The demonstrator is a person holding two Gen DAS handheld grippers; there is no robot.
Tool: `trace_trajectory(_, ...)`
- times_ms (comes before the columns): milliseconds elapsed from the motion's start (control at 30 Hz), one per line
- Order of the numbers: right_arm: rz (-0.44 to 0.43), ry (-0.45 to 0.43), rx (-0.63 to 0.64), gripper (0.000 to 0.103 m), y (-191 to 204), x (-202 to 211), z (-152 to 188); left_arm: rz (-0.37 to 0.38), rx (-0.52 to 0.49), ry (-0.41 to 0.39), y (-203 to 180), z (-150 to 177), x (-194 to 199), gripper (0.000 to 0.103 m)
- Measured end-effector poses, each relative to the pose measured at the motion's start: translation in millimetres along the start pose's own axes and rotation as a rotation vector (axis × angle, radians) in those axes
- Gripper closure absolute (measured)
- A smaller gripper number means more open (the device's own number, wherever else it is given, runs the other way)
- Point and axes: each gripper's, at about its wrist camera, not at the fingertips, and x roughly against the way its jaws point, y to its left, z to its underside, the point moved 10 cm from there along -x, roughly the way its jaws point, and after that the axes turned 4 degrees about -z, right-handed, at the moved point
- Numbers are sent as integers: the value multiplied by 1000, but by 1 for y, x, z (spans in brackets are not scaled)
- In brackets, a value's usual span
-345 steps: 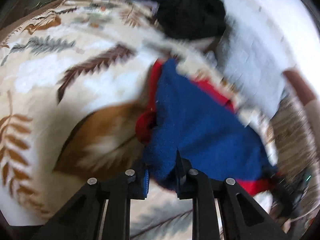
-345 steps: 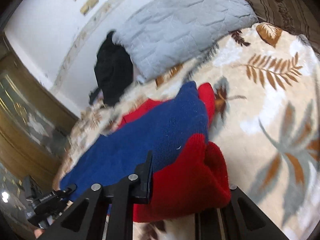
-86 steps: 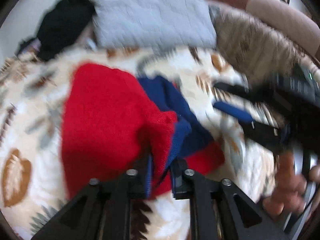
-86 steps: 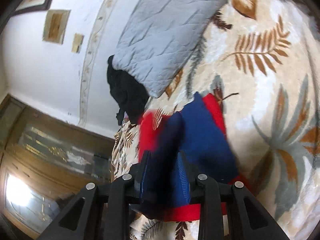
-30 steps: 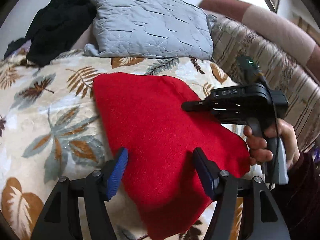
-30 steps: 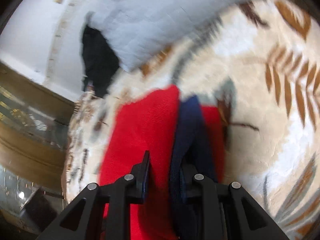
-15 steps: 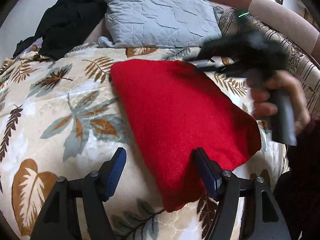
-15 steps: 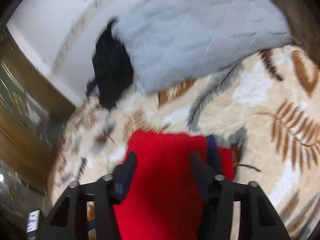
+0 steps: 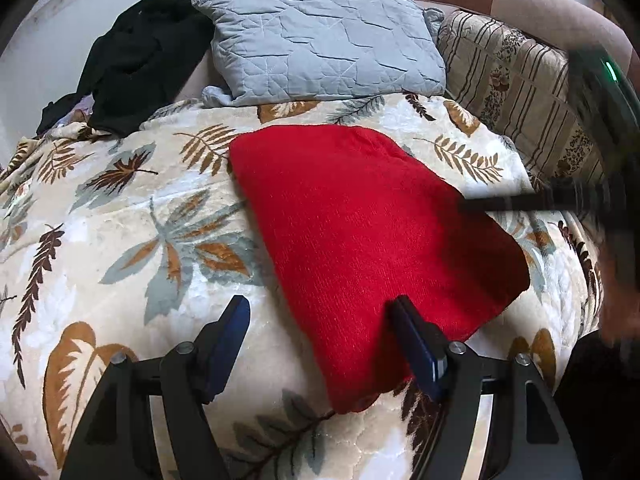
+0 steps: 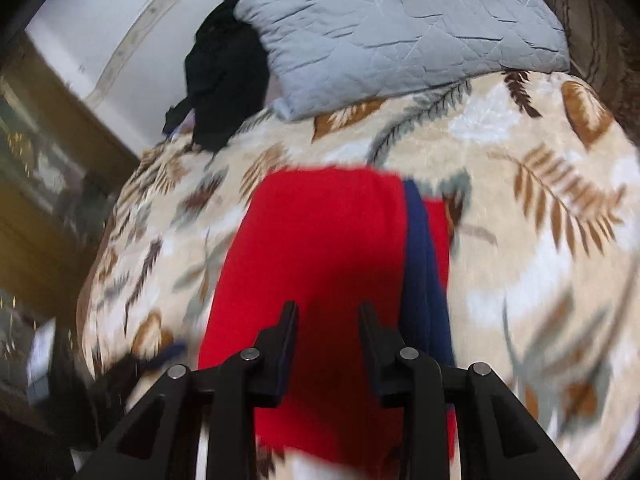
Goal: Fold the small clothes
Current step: 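Release the folded sweater and raise both tools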
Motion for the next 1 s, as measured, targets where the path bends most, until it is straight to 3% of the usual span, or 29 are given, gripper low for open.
trace_trajectory(133, 79, 89, -8, 71, -22, -25, 52, -28, -10, -2, -2, 3, 3, 29)
trace_trajectory(467, 62, -56, 28, 68, 12, 43, 50, -256, -45, -70, 12, 7, 54, 27)
trace_trajectory(533, 74, -118, 52, 59, 19, 64, 51, -311, -48, -85, 16, 8, 67, 23)
trace_trajectory(567, 80, -157, 70, 39, 24, 75, 52, -356, -52, -105, 19, 8, 78, 20)
trace_trajectory(600, 87, -204, 84, 31, 30, 88, 51, -381, -55, -125, 21, 8, 87, 19)
trace_trajectory(667, 86, -265, 106, 31, 39, 107, 54, -408, -56, -163, 22, 7, 105, 15)
trace_trajectory(1000, 73, -329, 143, 31, 79, 166, 83, -472, 21, -247, 30, 3, 181, 12)
